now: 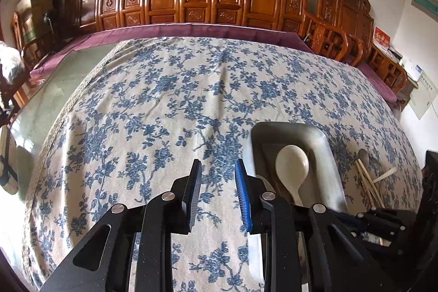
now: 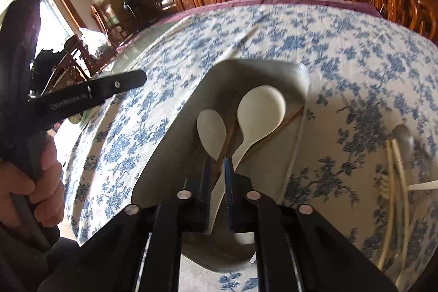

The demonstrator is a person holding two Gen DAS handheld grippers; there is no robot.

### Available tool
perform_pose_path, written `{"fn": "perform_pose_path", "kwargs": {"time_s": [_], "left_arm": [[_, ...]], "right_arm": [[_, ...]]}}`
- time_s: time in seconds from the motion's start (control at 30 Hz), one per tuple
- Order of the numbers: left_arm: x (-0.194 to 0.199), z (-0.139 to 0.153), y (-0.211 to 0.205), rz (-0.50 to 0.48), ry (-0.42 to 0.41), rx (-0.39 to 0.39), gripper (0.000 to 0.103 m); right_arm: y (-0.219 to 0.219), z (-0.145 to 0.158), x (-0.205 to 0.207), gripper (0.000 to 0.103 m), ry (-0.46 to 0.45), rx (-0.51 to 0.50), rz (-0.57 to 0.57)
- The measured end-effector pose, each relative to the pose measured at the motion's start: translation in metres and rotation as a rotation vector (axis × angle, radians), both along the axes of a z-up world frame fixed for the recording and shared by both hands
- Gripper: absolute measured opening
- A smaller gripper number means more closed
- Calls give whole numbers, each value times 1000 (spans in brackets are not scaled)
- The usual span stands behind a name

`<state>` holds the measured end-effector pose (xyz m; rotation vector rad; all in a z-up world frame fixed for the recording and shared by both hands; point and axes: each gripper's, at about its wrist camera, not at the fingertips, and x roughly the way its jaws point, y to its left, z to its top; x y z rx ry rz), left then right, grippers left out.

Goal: Organize utensils
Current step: 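Lower the chopstick into the grey tray and open the right tool, then move the right tool back to the pile and grasp a wooden chopstick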

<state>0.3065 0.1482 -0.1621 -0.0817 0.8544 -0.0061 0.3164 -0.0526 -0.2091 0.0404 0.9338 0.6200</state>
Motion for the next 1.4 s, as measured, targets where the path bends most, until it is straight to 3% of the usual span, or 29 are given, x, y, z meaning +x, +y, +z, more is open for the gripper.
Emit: {"fn": "perform_pose_path", "kwargs": {"time_s": [0.17,0.33,0.4,0.57,1.03,1.23,1.4], "left_arm": [[-5,3,-21,-38,-6,4,23],[-13,7,-52,-104,-10,16,25],[-16,9,-64,-129,-13,22,40],[-24,19,-99,-185,-34,18,42],[-35,-5,-173,-280,15,47,42],[-40,-18,-192,-319,35,65,42],[-38,-29,-201,-332,57,76,42]], "right_arm": [[-41,23,-11,15,-81,-20,-24],[-100,36,-21,20,-158,-114,-91],[-124,34,-21,21,-161,-144,-123],[-171,21,-20,21,-136,-203,-176],[-178,-29,-17,20,-28,-261,-101],[-170,-34,-4,10,-21,-277,-72],[-163,-39,6,10,-4,-305,-40]]}}
